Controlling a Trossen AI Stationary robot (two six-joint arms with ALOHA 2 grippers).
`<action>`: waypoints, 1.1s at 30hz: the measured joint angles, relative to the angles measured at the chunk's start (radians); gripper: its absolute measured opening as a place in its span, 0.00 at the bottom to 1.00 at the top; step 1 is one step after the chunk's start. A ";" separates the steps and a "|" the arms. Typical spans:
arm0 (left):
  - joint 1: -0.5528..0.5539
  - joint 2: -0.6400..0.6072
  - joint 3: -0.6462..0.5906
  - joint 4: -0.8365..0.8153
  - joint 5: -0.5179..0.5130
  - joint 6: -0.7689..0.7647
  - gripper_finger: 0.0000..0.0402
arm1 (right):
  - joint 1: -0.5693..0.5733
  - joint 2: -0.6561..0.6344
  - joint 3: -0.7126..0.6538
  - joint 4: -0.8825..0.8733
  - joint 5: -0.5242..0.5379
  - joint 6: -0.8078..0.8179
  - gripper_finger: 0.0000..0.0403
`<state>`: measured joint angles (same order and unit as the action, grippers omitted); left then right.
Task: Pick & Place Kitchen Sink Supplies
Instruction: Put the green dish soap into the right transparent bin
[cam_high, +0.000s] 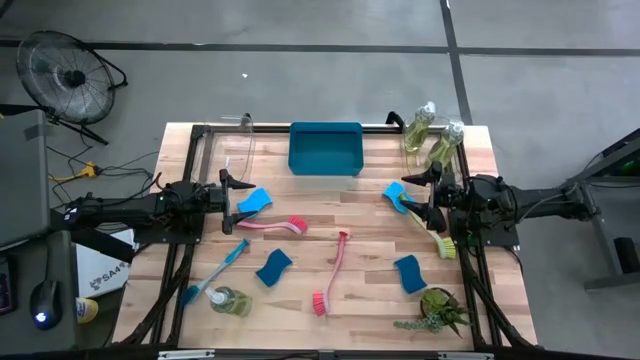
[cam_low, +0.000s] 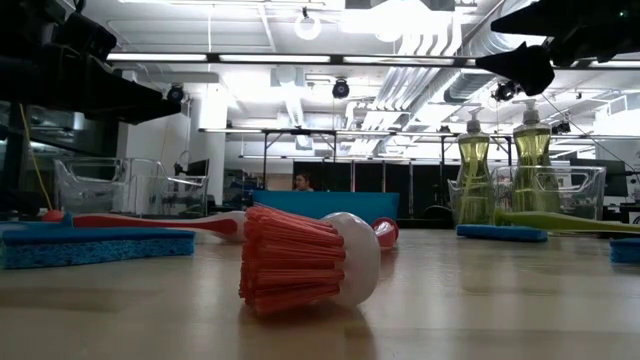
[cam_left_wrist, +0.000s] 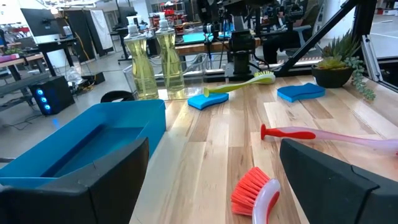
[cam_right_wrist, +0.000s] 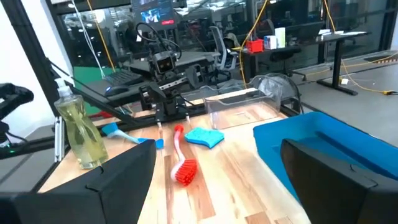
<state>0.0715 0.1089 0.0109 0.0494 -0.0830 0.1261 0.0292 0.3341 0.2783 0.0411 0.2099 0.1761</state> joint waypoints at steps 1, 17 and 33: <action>0.000 0.000 0.000 0.000 0.000 0.000 0.89 | 0.000 0.000 0.000 -0.002 0.000 0.000 0.84; 0.000 0.000 0.000 0.002 0.000 0.000 0.89 | 0.000 0.000 0.000 -0.001 0.071 0.016 0.84; 0.000 0.000 0.000 0.004 0.009 0.000 0.89 | 0.000 0.000 0.001 0.000 0.057 0.034 0.84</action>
<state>0.0715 0.1089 0.0109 0.0530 -0.0742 0.1257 0.0288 0.3344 0.2790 0.0411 0.2665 0.2097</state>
